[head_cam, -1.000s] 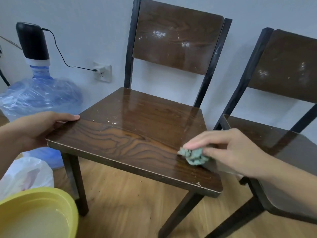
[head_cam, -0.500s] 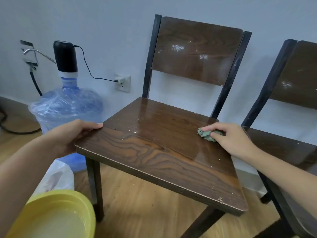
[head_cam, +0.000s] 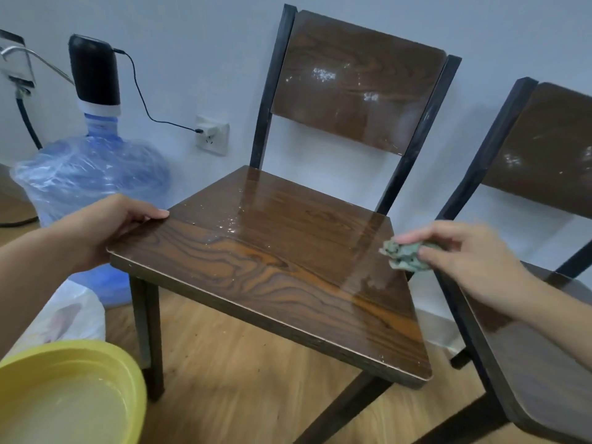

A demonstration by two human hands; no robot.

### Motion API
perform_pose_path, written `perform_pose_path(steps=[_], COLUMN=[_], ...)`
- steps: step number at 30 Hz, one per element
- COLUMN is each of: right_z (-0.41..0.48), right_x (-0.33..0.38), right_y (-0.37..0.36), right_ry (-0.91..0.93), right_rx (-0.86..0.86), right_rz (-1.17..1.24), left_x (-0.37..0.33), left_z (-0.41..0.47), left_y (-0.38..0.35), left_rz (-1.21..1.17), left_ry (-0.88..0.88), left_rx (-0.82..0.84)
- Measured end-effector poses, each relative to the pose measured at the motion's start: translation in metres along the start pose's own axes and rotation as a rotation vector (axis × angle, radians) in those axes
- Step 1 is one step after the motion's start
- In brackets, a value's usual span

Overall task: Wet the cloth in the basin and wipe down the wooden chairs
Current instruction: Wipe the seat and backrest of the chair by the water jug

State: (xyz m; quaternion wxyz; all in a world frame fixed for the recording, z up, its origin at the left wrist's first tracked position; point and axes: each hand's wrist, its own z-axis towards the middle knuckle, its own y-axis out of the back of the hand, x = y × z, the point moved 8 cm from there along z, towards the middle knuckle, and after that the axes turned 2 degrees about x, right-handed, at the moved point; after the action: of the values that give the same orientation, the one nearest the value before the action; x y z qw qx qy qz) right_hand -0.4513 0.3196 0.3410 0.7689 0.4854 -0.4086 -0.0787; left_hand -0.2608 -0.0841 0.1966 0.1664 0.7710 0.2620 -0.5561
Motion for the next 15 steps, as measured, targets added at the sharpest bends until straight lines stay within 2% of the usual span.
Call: perform_pose_path(steps=[3,6,12,14,15], right_z=[0.048,0.026,-0.088,-0.096,-0.088], right_x=[-0.024,-0.023,0.055,0.069,0.066], right_y=[-0.022,-0.049,-0.060,-0.058,-0.051], right_ry=[-0.051,-0.061,0.357,0.406,0.365], right_rx=[-0.029,0.001,0.216,0.328,0.336], right_rz=[-0.070,-0.120,-0.090,-0.052,-0.018], left_x=[0.001,0.001,0.000,-0.001,0.000], left_z=[-0.002,-0.003,-0.004,-0.004,-0.004], left_y=[-0.003,-0.005,0.001,0.002,0.002], left_rz=[0.001,0.013,0.071,0.073,0.062], left_ry=[-0.001,0.007,0.007,0.004,0.005], left_rx=[0.004,0.012,-0.020,-0.020,-0.011])
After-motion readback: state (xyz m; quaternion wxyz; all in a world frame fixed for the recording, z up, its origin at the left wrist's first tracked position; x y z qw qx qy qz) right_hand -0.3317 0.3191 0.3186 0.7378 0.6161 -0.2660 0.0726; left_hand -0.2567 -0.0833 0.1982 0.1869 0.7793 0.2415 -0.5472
